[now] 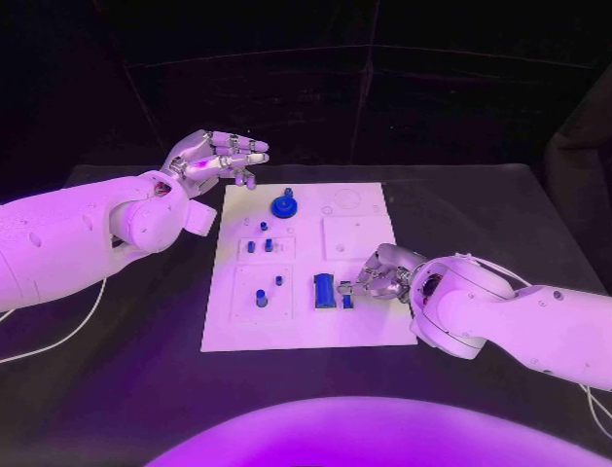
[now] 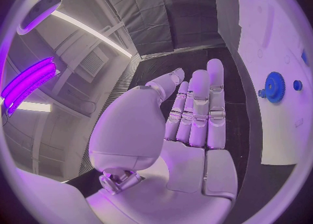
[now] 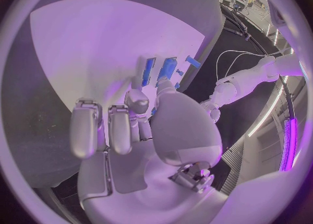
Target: Assemble the parts on the task board
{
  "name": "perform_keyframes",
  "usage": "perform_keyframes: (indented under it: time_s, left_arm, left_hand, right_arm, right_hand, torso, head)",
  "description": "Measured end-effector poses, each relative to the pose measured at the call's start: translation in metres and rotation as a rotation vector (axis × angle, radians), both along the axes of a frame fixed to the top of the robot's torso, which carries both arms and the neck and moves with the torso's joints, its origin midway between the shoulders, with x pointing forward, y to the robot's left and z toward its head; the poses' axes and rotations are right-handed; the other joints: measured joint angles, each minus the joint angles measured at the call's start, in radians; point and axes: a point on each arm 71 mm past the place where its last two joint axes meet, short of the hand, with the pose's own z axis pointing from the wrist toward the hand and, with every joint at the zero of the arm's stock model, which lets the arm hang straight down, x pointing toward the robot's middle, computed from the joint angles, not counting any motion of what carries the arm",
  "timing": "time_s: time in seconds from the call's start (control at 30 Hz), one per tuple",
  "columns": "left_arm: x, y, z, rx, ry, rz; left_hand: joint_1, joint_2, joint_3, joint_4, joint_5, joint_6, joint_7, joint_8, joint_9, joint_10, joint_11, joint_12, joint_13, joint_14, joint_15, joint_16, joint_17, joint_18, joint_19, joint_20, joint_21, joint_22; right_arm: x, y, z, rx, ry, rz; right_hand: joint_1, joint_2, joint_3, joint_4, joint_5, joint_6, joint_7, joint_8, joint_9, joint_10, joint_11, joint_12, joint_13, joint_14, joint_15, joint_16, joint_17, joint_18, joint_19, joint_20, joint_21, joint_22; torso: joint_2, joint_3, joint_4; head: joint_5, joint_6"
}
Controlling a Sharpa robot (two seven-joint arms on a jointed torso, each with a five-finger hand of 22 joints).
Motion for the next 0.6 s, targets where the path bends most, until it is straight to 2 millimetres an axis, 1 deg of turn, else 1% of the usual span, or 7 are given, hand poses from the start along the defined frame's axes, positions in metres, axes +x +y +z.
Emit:
perform_keyframes:
  time_s: [0.13,0.33,0.4,0.47,0.53,0.57,0.6]
  left_arm:
    - [0.000,0.000,0.000,0.000,0.000,0.000]
    - [0.000,0.000,0.000,0.001,0.001,0.000]
    - [0.000,0.000,0.000,0.001,0.001,0.001]
    - [0.000,0.001,0.000,0.001,0.001,0.002]
    - [0.000,0.001,0.000,0.000,0.002,0.003]
    - [0.001,0.001,0.000,-0.002,0.003,0.005]
    - [0.001,0.001,0.000,-0.004,0.004,0.008]
  left_hand:
    - [0.000,0.000,0.000,0.000,0.000,0.000,0.000,0.000,0.000,0.000,0.000,0.000,0.000,0.000,0.000,0.000,0.000,0.000,0.000,0.000,0.000,0.000]
    - [0.000,0.000,0.000,0.000,0.000,0.000,0.000,0.000,0.000,0.000,0.000,0.000,0.000,0.000,0.000,0.000,0.000,0.000,0.000,0.000,0.000,0.000]
    - [0.000,0.000,0.000,0.000,0.000,0.000,0.000,0.000,0.000,0.000,0.000,0.000,0.000,0.000,0.000,0.000,0.000,0.000,0.000,0.000,0.000,0.000]
    - [0.000,0.000,0.000,0.000,0.000,0.000,0.000,0.002,0.000,-0.002,-0.002,0.002,0.000,0.000,0.000,0.000,-0.003,0.000,0.000,0.000,-0.001,-0.002]
    - [-0.001,0.001,0.000,0.000,0.000,0.000,0.000,0.006,0.000,-0.004,-0.004,0.005,0.000,0.000,0.000,0.000,-0.004,0.000,0.000,0.000,-0.005,-0.003]
    - [-0.006,0.002,-0.002,0.002,0.000,0.000,0.000,0.007,0.000,-0.004,-0.004,0.005,0.000,0.000,0.000,0.000,-0.004,0.000,0.000,0.000,-0.005,-0.004]
    - [-0.012,0.002,-0.005,0.005,0.000,0.000,0.000,0.007,0.000,-0.004,-0.004,0.009,0.000,-0.002,0.002,0.000,-0.006,0.000,-0.004,0.004,-0.009,-0.006]
  right_arm:
    - [0.000,-0.003,0.000,-0.001,-0.005,-0.004]
    - [0.000,-0.010,0.003,0.023,-0.027,-0.003]
    - [0.001,-0.016,0.004,0.057,-0.038,-0.001]
    - [0.002,-0.022,0.005,0.100,-0.048,0.000]
    - [0.009,-0.028,0.008,0.164,-0.064,-0.003]
    - [0.013,-0.031,0.010,0.196,-0.072,-0.006]
    - [0.018,-0.034,0.012,0.228,-0.082,-0.010]
  right_hand:
    - [0.049,0.022,0.008,-0.025,0.017,0.000,0.000,0.000,0.005,0.000,0.000,0.000,0.001,0.000,0.000,0.000,0.000,0.000,0.000,0.000,0.000,0.000]
    - [0.069,0.015,-0.007,-0.040,0.021,-0.023,0.008,-0.015,0.005,-0.018,0.004,-0.043,-0.023,0.000,0.000,-0.013,0.000,0.000,0.000,0.000,-0.012,-0.017]
    - [0.079,0.005,-0.019,-0.045,0.031,-0.059,0.019,-0.036,-0.002,-0.053,0.013,-0.116,-0.074,-0.002,0.003,-0.032,-0.004,0.000,-0.019,0.004,-0.033,-0.052]
    - [0.101,0.000,-0.026,-0.052,0.033,-0.091,0.032,-0.055,-0.014,-0.115,0.023,-0.255,-0.171,0.001,0.016,-0.077,-0.066,0.000,-0.053,0.013,-0.075,-0.122]
    - [0.129,0.006,-0.033,-0.059,0.033,-0.109,0.042,-0.066,-0.023,-0.165,0.033,-0.366,-0.251,-0.003,0.022,-0.137,-0.147,0.017,-0.092,0.020,-0.131,-0.210]
    - [0.146,0.009,-0.032,-0.066,0.035,-0.117,0.046,-0.069,-0.027,-0.180,0.035,-0.395,-0.274,-0.007,0.025,-0.171,-0.193,0.033,-0.114,0.023,-0.164,-0.260]
    - [0.168,0.016,-0.030,-0.075,0.037,-0.127,0.053,-0.077,-0.035,-0.202,0.043,-0.436,-0.308,-0.030,0.033,-0.244,-0.285,0.057,-0.159,0.027,-0.233,-0.362]
  torso:
    - [0.000,-0.0001,-0.0003]
    - [0.000,-0.0003,0.0004]
    - [-0.001,-0.0005,0.0005]
    - [-0.002,-0.0012,0.0005]
    - [-0.003,-0.0021,0.0005]
    - [-0.005,-0.0027,0.0005]
    - [-0.007,-0.0037,0.0002]
  head:
    - [-0.002,0.001]
    - [-0.005,0.004]
    - [-0.005,0.008]
    - [-0.006,0.013]
    - [-0.007,0.018]
    - [-0.008,0.022]
    - [-0.009,0.027]
